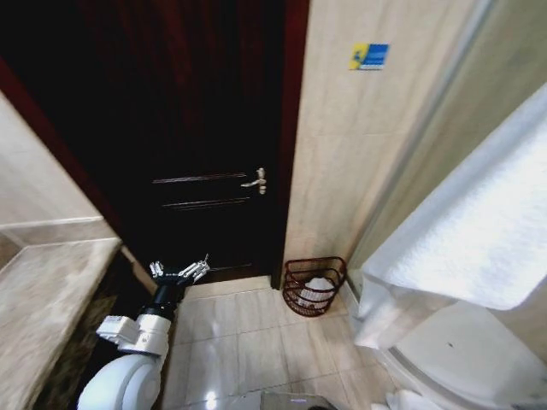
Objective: Discard the used towel into the hamper.
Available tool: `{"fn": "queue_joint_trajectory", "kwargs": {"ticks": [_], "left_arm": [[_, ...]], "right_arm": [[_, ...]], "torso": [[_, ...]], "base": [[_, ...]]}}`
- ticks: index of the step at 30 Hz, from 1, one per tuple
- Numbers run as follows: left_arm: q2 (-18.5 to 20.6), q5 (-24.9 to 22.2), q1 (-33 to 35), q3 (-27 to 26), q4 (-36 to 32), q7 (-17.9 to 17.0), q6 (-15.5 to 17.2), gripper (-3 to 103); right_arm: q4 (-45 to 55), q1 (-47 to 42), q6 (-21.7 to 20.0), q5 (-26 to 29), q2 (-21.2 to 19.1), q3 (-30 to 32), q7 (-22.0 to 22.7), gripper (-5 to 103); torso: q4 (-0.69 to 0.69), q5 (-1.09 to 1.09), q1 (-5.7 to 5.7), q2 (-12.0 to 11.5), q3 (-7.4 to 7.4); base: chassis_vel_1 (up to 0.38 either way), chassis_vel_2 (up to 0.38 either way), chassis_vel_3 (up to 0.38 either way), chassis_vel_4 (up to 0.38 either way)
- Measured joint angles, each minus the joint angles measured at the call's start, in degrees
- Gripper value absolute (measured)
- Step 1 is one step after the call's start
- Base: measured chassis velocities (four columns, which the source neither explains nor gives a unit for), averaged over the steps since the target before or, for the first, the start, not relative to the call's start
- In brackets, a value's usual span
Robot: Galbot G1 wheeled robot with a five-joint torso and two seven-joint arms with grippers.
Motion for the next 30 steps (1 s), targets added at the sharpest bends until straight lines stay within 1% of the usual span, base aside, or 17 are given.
{"fn": "queue_joint_trajectory", "kwargs": {"ticks": [2,3,7,10,15,17,18,20,23,30], "left_arm": [[0.0,0.0,0.0,0.0,0.0,0.0,0.0,100],[0.0,0.0,0.0,0.0,0.0,0.0,0.0,100],[0.0,0.0,0.0,0.0,0.0,0.0,0.0,100],[0.0,0.0,0.0,0.0,0.0,0.0,0.0,100],[0.0,0.0,0.0,0.0,0.0,0.0,0.0,100],[0.0,0.0,0.0,0.0,0.0,0.0,0.0,100],[0.0,0.0,0.0,0.0,0.0,0.0,0.0,100],[0.0,0.0,0.0,0.0,0.0,0.0,0.0,100],[0.0,0.0,0.0,0.0,0.0,0.0,0.0,100],[0.0,0.0,0.0,0.0,0.0,0.0,0.0,100]], "right_arm": [[-0.8,0.7,0.1,0.1,0.2,-1.4,-0.3,4],[-1.0,0.7,0.1,0.4,0.4,-1.9,-0.4,4],[-1.2,0.6,0.2,1.3,1.1,-2.7,-0.7,4],[-1.9,0.5,0.5,1.8,2.5,-3.2,-1.6,4],[-2.6,-0.3,-0.6,1.4,3.6,-3.4,-1.8,4],[-3.0,-0.3,-2.3,1.5,4.1,-3.6,-3.3,4],[-3.0,-0.3,-2.3,1.5,4.1,-3.6,-3.3,4],[-3.1,0.0,-3.8,2.5,4.7,-4.6,-4.7,4],[-3.1,0.4,-4.1,3.1,5.0,-6.0,-5.3,4],[-3.3,0.6,-3.9,3.6,4.8,-6.8,-5.9,4]], "torso": [[0.00,-0.02,0.00,0.0,0.00],[-0.02,0.00,0.00,0.0,0.00],[-0.02,0.00,0.00,0.0,0.00],[-0.04,0.00,0.00,0.0,0.00],[-0.05,0.01,0.00,0.0,0.00],[-0.04,0.01,0.00,0.0,0.00],[-0.04,0.01,0.00,0.0,0.00],[-0.04,0.01,0.00,0.0,0.00],[-0.02,0.00,-0.01,0.0,0.00],[-0.03,0.00,-0.03,0.0,-0.01]], "base": [[0.092,0.090,0.089,0.086],[0.046,0.081,0.070,0.083],[0.012,0.020,0.017,0.021],[0.000,0.000,0.000,0.000],[0.000,0.000,0.000,0.000],[0.000,0.000,0.000,0.000],[0.000,0.000,0.000,0.000],[0.000,0.000,0.000,0.000],[0.000,0.000,0.000,0.000],[-0.010,0.016,0.020,-0.015]]}}
